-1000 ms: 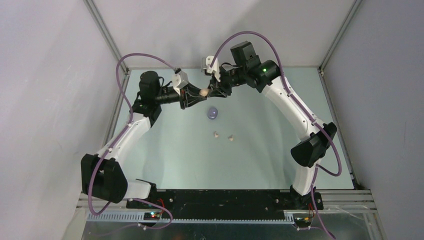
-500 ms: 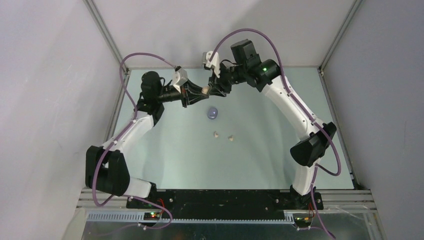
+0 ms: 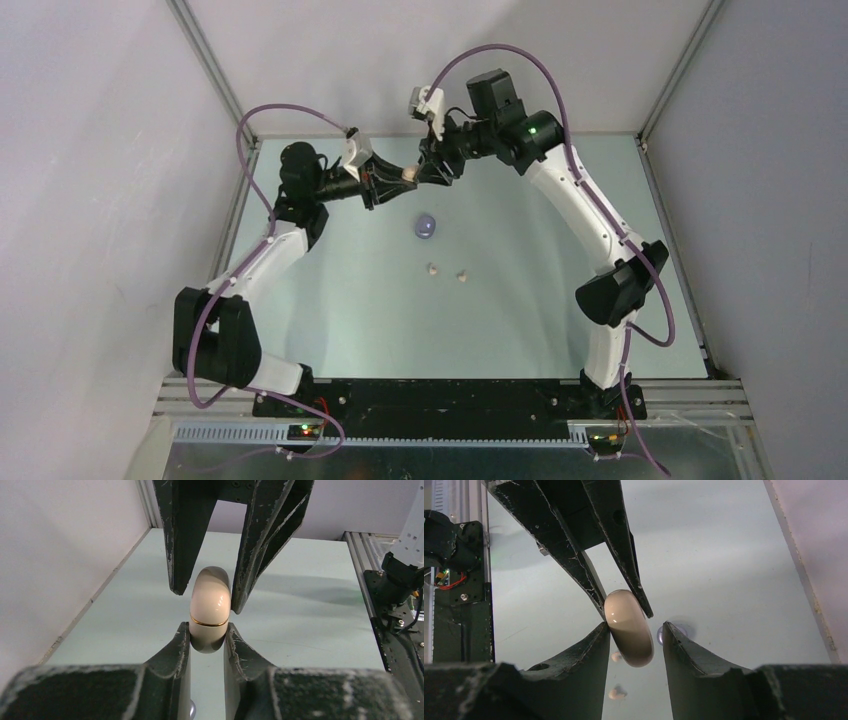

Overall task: Insert the wireless bluetooth earbuds into the charging case
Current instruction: Open the charging case.

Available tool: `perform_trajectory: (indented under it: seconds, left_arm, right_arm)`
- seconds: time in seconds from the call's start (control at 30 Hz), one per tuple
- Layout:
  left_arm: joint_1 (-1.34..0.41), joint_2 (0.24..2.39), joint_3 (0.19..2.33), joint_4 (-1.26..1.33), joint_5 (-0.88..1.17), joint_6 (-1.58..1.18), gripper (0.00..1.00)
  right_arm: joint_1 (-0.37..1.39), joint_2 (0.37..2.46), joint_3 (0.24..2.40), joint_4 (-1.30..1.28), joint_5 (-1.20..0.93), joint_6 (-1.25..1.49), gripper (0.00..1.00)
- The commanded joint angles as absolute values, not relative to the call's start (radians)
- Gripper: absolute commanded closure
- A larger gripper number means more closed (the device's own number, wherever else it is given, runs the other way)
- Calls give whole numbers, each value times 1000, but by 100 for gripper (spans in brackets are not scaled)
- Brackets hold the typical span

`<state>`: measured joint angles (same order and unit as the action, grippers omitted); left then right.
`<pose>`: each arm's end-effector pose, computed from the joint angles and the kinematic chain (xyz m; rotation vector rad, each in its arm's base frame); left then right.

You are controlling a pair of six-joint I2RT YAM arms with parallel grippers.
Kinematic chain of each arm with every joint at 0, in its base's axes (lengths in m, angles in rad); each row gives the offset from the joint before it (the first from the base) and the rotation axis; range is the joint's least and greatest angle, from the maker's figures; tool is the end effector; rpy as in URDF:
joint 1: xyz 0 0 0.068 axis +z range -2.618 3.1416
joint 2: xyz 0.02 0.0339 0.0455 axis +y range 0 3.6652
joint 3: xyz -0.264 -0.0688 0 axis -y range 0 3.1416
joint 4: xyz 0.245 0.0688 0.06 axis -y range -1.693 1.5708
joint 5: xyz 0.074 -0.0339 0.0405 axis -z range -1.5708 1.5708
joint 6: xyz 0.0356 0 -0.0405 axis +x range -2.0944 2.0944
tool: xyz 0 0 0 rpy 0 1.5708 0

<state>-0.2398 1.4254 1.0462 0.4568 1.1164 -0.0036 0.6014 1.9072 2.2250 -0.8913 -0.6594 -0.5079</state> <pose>0.3041 -0.1073 0.3467 1.0636 1.2330 -1.0137 0.3232 0.2482 0.4408 -1.4146 1.5528 0.7584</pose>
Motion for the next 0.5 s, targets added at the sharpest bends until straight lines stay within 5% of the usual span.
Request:
perform_trajectory:
  seconds: [0.0, 0.47]
  left_arm:
    - [-242, 1424, 1051, 464, 1164, -18, 100]
    - [-243, 1435, 1051, 454, 1138, -44, 100]
  right_arm:
    - [570, 1904, 2298, -796, -625, -486, 53]
    - [558, 1892, 2310, -786, -635, -464, 52]
